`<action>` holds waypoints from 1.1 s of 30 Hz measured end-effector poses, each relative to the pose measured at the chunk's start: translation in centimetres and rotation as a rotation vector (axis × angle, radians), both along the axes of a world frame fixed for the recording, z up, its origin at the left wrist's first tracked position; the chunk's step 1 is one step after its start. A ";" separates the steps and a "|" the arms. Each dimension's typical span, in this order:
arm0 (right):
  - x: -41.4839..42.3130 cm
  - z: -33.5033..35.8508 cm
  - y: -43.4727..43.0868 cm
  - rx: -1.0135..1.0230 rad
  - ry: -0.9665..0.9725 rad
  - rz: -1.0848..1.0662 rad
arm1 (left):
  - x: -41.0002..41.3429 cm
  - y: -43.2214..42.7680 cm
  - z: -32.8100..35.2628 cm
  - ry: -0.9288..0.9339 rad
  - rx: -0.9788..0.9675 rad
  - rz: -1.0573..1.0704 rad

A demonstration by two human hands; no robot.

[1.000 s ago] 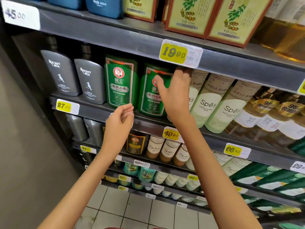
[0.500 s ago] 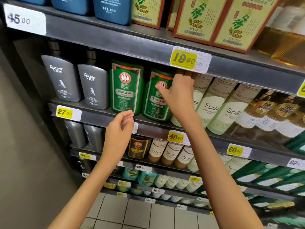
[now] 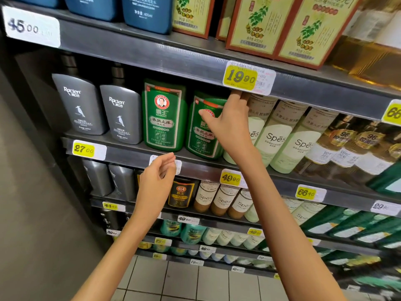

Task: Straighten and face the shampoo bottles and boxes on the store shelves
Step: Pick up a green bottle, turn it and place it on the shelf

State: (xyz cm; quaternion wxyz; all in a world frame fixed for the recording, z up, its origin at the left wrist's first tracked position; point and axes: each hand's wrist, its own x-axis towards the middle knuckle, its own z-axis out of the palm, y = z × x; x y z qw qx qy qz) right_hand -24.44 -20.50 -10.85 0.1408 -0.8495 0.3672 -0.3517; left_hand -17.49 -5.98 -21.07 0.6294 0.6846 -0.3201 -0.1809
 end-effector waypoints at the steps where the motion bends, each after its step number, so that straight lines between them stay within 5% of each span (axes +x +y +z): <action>1: 0.0 0.1 0.1 0.011 -0.024 -0.012 | -0.1 0.0 0.0 -0.001 0.001 -0.001; 9: 0.8 -0.2 1.0 0.018 -0.122 -0.169 | -0.7 0.8 -0.2 -0.013 0.017 0.013; 20: 0.1 -2.0 1.0 0.309 -0.393 0.053 | -0.8 2.2 -0.6 0.037 0.025 0.045; 33: 1.1 -3.8 0.8 0.392 -0.634 -0.010 | -1.7 3.5 -1.9 0.094 0.041 0.002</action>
